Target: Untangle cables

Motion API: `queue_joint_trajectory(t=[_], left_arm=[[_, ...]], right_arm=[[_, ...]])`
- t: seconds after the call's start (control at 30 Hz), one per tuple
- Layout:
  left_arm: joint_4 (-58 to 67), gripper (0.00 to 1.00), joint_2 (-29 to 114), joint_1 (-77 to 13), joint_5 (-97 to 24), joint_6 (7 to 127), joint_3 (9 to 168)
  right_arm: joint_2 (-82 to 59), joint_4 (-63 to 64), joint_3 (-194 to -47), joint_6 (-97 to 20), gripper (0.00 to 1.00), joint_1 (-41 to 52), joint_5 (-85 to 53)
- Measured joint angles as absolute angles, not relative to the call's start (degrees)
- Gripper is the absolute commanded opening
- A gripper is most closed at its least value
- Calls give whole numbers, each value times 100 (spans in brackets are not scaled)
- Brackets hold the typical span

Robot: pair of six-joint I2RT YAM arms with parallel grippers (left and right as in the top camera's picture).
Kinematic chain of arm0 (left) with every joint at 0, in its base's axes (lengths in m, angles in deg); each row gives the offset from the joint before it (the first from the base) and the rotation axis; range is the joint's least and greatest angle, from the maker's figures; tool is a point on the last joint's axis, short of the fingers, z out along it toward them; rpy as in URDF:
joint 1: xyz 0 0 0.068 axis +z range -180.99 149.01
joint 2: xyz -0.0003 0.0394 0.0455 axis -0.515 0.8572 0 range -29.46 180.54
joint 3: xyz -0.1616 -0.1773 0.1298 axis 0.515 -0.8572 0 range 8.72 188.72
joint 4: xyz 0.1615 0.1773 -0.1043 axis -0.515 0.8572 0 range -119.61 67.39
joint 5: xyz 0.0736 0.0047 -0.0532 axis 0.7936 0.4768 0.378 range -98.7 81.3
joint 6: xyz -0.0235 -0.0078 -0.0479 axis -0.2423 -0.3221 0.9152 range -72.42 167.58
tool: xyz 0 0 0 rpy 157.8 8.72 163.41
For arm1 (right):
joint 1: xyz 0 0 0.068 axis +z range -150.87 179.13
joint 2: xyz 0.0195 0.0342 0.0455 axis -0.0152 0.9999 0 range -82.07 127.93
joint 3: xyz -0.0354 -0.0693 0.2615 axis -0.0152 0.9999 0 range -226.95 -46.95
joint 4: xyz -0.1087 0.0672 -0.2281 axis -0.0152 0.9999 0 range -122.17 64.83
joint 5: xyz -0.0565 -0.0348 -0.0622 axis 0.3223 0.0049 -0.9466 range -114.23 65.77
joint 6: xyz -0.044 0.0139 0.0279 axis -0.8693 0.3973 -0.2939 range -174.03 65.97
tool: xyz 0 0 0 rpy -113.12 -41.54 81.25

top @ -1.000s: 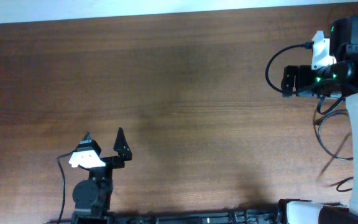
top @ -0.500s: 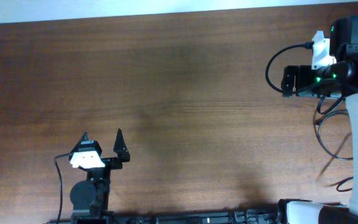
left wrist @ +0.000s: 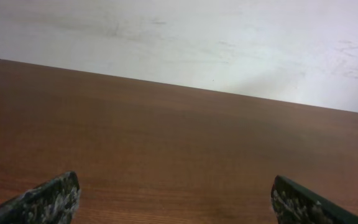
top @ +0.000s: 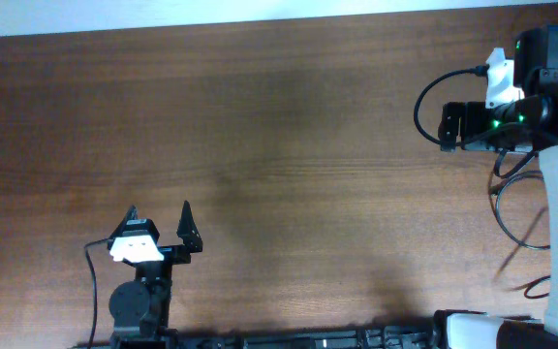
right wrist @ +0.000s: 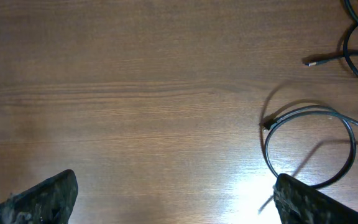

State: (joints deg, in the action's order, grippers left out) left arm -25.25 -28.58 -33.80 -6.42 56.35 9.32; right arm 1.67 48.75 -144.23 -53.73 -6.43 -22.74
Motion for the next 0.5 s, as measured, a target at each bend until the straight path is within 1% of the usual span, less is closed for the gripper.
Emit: queue_joint_trajectory(t=[0.3, 0.5], left_arm=[[-2525, 99, -2858, -3380, -642, 5635, 932], [-2525, 99, -2858, -3380, -642, 5635, 932]], right_arm=[[185, 4875, -14423, -5378, 99, -643, -2272], [187, 4877, -14423, -5376, 99, -643, -2536]])
